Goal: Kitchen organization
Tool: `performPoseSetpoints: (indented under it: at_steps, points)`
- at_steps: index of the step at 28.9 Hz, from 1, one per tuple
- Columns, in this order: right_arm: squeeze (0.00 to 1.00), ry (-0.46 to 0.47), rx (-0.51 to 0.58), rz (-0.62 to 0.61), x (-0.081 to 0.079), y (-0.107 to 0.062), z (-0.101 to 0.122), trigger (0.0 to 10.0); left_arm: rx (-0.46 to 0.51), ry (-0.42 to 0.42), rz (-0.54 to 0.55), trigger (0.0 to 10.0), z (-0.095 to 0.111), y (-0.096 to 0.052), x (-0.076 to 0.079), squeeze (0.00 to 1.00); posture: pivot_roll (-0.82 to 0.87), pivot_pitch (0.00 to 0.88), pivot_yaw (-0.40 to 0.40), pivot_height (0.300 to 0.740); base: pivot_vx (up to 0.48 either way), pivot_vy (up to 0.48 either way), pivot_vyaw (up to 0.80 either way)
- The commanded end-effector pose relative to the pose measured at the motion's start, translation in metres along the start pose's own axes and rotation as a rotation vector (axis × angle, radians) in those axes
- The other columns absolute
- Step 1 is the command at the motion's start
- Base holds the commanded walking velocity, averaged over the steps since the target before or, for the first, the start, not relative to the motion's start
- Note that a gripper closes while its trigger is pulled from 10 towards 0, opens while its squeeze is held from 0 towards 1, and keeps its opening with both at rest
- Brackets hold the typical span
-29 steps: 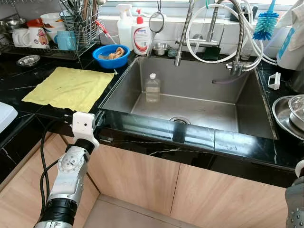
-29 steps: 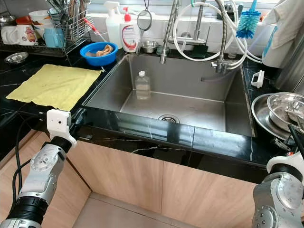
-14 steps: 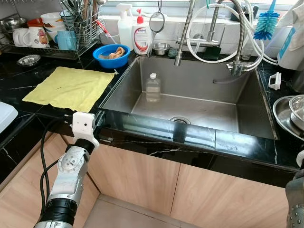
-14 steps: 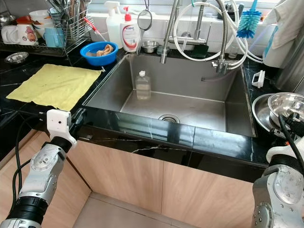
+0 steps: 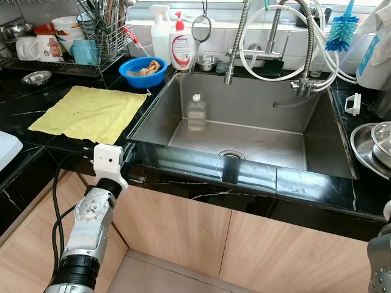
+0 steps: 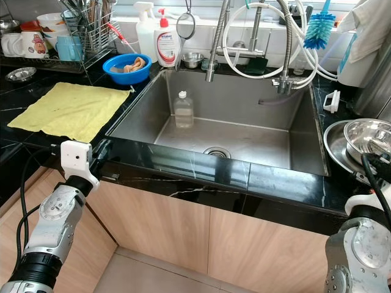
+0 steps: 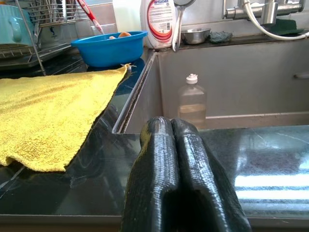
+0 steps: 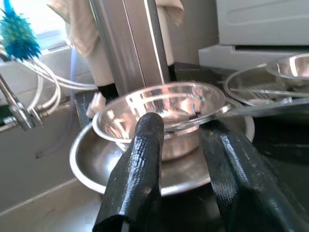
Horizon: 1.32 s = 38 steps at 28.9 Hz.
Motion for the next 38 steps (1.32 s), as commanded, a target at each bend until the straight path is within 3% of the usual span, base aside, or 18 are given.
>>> performPoseSetpoints:
  at_steps: [1, 3, 4, 14, 17, 18, 25, 38]
  points:
    - [0.0, -0.012, -0.043, -0.002, 0.002, -0.001, -0.008, 10.0, -0.019, 0.023, -0.012, 10.0, -0.003, 0.0, 0.002, 0.0, -0.06, 0.0, 0.038, 0.74, 0.0, 0.0, 0.0]
    - [0.0, -0.015, -0.047, 0.003, 0.0, -0.001, -0.009, 10.0, -0.019, 0.024, -0.012, 10.0, -0.003, 0.0, 0.002, 0.0, -0.06, 0.0, 0.037, 0.74, 0.0, 0.0, 0.0]
    - [1.0, -0.005, -0.046, 0.01, -0.001, -0.002, -0.009, 10.0, -0.019, 0.024, -0.012, 10.0, -0.003, 0.0, 0.002, 0.0, -0.06, 0.0, 0.037, 0.74, 0.0, 0.0, 0.0]
    - [1.0, -0.034, 0.021, 0.052, -0.01, -0.004, 0.003, 10.0, -0.021, 0.024, -0.009, 10.0, -0.003, -0.001, 0.001, 0.0, -0.06, 0.0, 0.035, 0.74, 0.0, 0.0, 0.0]
    - [1.0, -0.036, 0.073, 0.005, -0.009, -0.01, 0.012, 10.0, -0.023, 0.023, -0.01, 10.0, -0.004, -0.001, 0.002, 0.0, -0.06, 0.0, 0.033, 0.74, 0.0, 0.0, 0.0]
    - [0.0, -0.046, 0.079, -0.005, -0.009, -0.012, 0.012, 10.0, -0.024, 0.023, -0.01, 10.0, -0.004, -0.001, 0.002, 0.0, -0.06, 0.0, 0.033, 0.74, 0.0, 0.0, 0.0]
    - [0.0, -0.019, 0.148, -0.005, -0.021, -0.028, 0.028, 10.0, -0.032, 0.023, -0.009, 10.0, -0.007, -0.003, 0.001, 0.0, -0.06, 0.0, 0.033, 0.74, 0.0, 0.0, 0.0]
    - [0.0, 0.029, -0.03, -0.084, -0.006, -0.018, -0.005, 10.0, -0.03, 0.024, -0.013, 10.0, -0.007, -0.002, 0.002, 0.0, -0.05, 0.0, 0.031, 0.74, 0.0, 0.0, 0.0]
Point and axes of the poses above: a point about 5 cm out from each wrist's last joint towards the gripper, its own y axis pointing out of the wrist towards the gripper, its own z axis along the axis of the wrist's last joint, x = y × z, the point moved 2 cm from there along y, pointing out of the wrist towards the gripper, and after that the axes turned 6 degrees about -y, right-handed, at the moved point
